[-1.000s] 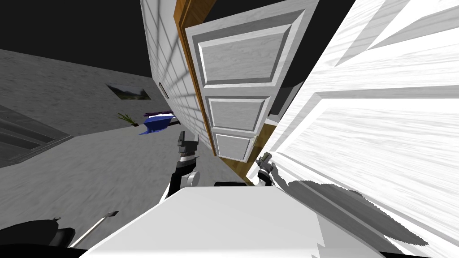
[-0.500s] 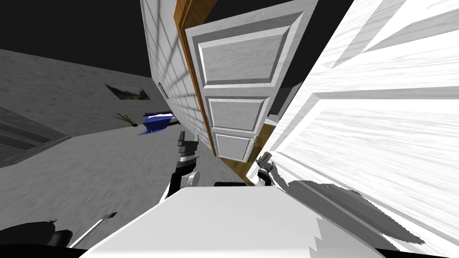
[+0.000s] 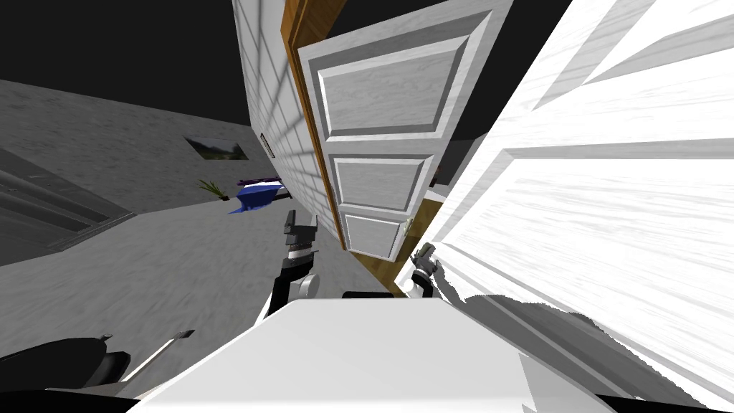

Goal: Push the door open

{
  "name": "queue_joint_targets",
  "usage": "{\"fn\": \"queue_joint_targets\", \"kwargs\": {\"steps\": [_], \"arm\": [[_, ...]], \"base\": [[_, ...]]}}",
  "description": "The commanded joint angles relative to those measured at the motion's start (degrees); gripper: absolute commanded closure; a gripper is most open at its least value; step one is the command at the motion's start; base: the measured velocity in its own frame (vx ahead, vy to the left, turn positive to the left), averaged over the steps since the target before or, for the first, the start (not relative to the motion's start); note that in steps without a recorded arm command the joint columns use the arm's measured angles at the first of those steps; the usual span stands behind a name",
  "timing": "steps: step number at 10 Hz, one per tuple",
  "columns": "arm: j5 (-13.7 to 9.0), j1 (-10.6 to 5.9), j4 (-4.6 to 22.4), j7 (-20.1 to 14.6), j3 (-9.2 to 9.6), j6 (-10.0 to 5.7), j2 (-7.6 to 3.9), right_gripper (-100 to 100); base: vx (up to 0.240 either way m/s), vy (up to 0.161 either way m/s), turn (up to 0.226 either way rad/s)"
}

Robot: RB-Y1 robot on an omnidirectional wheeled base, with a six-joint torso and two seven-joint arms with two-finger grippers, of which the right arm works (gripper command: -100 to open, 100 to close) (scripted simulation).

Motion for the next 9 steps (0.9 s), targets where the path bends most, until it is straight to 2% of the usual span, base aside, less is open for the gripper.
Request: {"fn": "queue_joint_targets", "kwargs": {"steps": [1,5,6,7,9], "arm": [[-0.52,1.39,0.61,-0.29,-1.51,-0.77,-1.63,100],[-0.52,1.39,0.61,-0.29,-1.51,-0.77,-1.63,100],[-0.52,0.53,1.24,-0.29,-1.51,-0.77,-1.63,100],[-0.52,1.39,0.61,-0.29,-1.51,-0.77,-1.63,100],[-0.52,1.39,0.61,-0.29,-1.51,-0.77,-1.63,100]], "base": [[0.006,-0.007,0.023],[0.004,-0.008,-0.002],[-0.004,-0.008,0.032],[-0.008,0.004,0.014],[-0.001,0.006,-0.018]]}}
